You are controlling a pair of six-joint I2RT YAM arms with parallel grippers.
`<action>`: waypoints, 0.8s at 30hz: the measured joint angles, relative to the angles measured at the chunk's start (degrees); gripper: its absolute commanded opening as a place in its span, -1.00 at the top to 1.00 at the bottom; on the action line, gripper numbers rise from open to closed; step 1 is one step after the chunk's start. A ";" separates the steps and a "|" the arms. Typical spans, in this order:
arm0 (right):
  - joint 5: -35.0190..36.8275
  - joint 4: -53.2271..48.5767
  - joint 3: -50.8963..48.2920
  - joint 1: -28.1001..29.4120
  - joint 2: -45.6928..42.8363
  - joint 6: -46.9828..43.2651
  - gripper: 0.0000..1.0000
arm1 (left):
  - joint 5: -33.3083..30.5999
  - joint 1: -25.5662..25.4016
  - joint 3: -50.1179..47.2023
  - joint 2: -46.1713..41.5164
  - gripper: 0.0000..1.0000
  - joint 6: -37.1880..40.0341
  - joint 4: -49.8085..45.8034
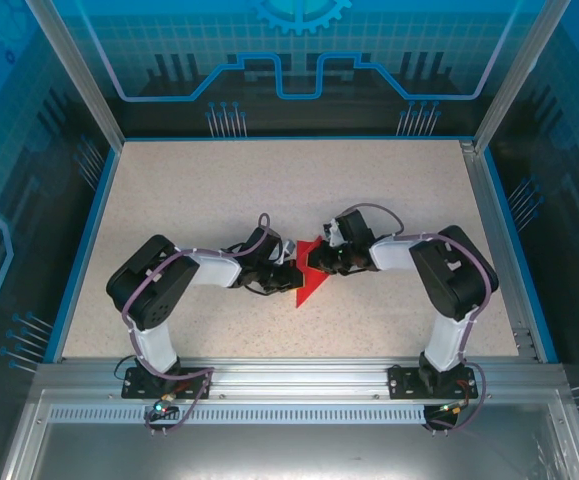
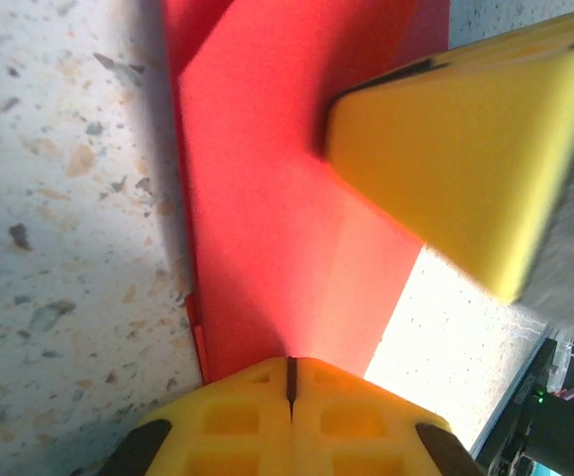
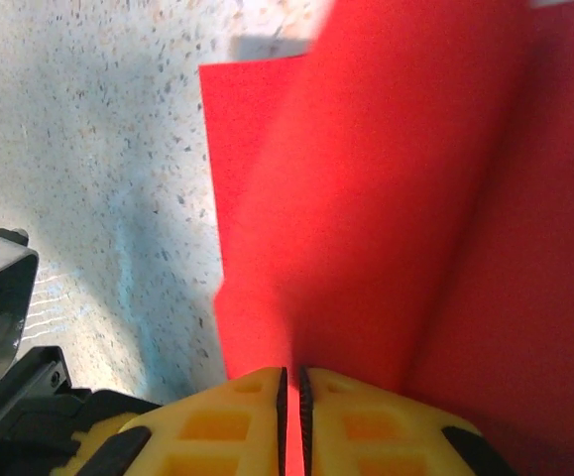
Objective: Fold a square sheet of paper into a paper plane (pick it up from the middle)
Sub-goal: Fourth fold the wing at the center of the table.
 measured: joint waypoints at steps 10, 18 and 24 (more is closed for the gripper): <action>-2.60 -3.58 3.04 1.03 -2.54 -5.33 0.94 | 0.00 0.00 0.09 0.00 0.95 1.68 -0.24; -2.10 -2.23 2.91 2.01 2.38 -5.16 0.95 | -0.02 0.00 0.37 0.00 0.98 1.73 -0.87; -2.38 -1.64 2.91 1.40 3.67 -4.85 0.93 | -0.02 0.00 0.31 0.00 1.00 2.80 -0.92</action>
